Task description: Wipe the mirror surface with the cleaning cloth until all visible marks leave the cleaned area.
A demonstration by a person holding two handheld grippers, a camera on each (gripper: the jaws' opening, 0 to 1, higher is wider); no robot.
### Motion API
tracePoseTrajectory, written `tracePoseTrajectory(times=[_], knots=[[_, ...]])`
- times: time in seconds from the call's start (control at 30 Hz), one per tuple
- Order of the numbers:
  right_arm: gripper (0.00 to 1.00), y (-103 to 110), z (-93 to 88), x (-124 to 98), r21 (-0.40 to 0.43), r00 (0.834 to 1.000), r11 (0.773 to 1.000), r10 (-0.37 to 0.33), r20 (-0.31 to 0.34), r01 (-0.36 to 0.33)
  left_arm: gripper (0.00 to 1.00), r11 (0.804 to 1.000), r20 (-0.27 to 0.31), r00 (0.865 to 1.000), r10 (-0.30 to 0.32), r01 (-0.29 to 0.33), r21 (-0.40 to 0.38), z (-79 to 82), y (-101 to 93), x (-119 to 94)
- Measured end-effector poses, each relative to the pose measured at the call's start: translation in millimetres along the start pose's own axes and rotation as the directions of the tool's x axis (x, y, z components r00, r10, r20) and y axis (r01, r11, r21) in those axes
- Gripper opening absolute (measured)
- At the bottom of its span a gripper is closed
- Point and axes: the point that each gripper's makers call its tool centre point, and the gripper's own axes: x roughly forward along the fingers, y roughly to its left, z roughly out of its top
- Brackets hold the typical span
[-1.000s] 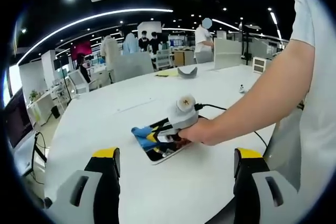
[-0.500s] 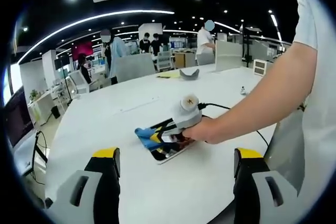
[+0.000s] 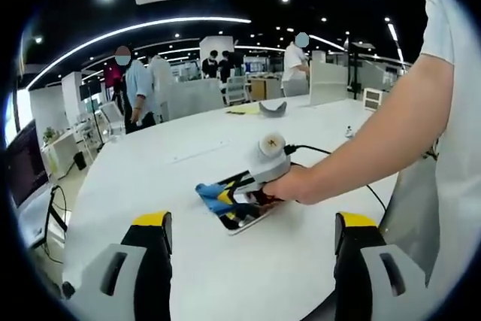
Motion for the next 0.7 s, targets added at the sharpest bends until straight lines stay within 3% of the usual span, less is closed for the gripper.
tracePoseTrajectory(times=[0.5,0.7], knots=[[0.02,1.9,-0.8,1.9,-0.009,0.999,1.0,0.01,-0.042,-0.01,0.9,1.0,-0.037,0.999,-0.004,0.004,-0.002,-5.7,-0.3,-35.2],[0.01,6.7,-2.1,2.2,-0.021,0.998,0.999,0.025,-0.05,-0.026,0.9,1.0,-0.039,0.999,-0.011,0.011,0.0,-5.2,-3.4,-38.1]])
